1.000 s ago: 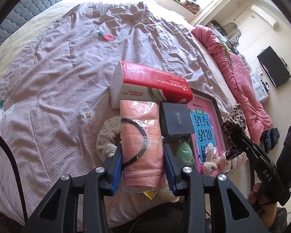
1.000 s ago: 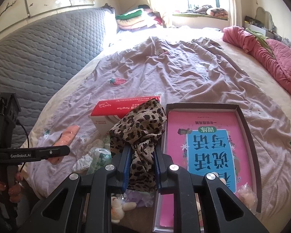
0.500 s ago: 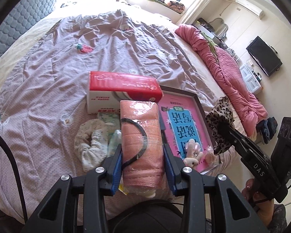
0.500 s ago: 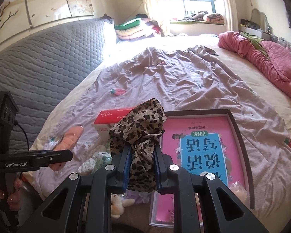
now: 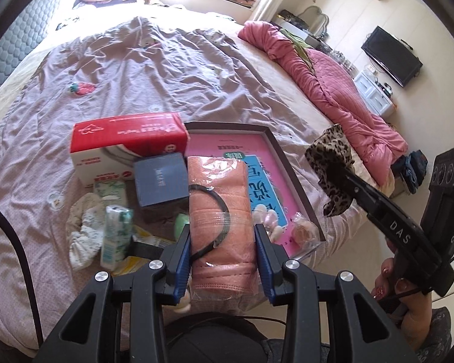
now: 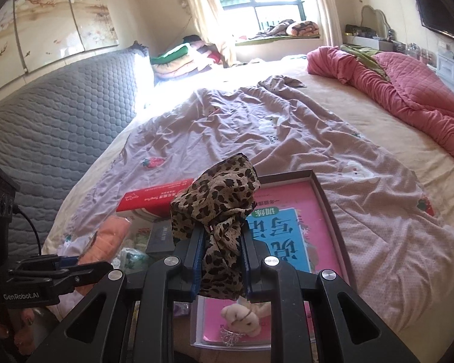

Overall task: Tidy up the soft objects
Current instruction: 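Lift the towel roll and scrunchie with both tools toward the pink tray, then carry the pink towel roll with the left tool while the right tool carries the leopard scrunchie over the tray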

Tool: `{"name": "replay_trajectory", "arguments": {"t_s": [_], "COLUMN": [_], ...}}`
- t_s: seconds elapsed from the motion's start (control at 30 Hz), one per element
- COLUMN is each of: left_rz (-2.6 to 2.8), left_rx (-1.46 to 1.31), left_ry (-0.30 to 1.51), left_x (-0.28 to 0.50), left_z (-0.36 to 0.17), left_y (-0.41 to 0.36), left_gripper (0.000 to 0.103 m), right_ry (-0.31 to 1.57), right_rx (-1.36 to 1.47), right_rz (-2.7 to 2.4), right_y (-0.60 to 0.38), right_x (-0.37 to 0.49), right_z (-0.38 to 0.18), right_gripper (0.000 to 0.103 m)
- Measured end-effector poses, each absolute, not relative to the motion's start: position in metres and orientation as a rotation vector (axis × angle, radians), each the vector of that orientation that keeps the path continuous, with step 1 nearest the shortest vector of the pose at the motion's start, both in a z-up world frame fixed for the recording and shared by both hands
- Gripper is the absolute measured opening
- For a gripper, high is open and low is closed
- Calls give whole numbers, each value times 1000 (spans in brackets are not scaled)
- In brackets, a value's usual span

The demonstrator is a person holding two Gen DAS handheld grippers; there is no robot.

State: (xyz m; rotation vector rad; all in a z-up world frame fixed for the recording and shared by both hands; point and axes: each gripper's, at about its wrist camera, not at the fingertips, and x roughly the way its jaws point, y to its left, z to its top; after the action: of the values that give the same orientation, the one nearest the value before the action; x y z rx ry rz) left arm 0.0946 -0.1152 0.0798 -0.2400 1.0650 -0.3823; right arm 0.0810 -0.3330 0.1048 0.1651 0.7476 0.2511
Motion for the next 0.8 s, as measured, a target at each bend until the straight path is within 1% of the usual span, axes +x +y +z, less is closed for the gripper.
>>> {"name": "replay_trajectory", "arguments": {"t_s": [0.33, 0.8], "left_rz": [-436, -452], "left_rx": [-181, -133], "left_ry": [1096, 1169], "left_x": [97, 109], "left_z": [70, 32], "left_y": [-156, -190], "left_gripper": [39, 39], "right_ry": [730, 812], "right_rx": [222, 235], "right_rz": [155, 157], "right_y": [-384, -389], "right_x": [75, 77], "right_z": [111, 84], "right_gripper": [21, 21]}}
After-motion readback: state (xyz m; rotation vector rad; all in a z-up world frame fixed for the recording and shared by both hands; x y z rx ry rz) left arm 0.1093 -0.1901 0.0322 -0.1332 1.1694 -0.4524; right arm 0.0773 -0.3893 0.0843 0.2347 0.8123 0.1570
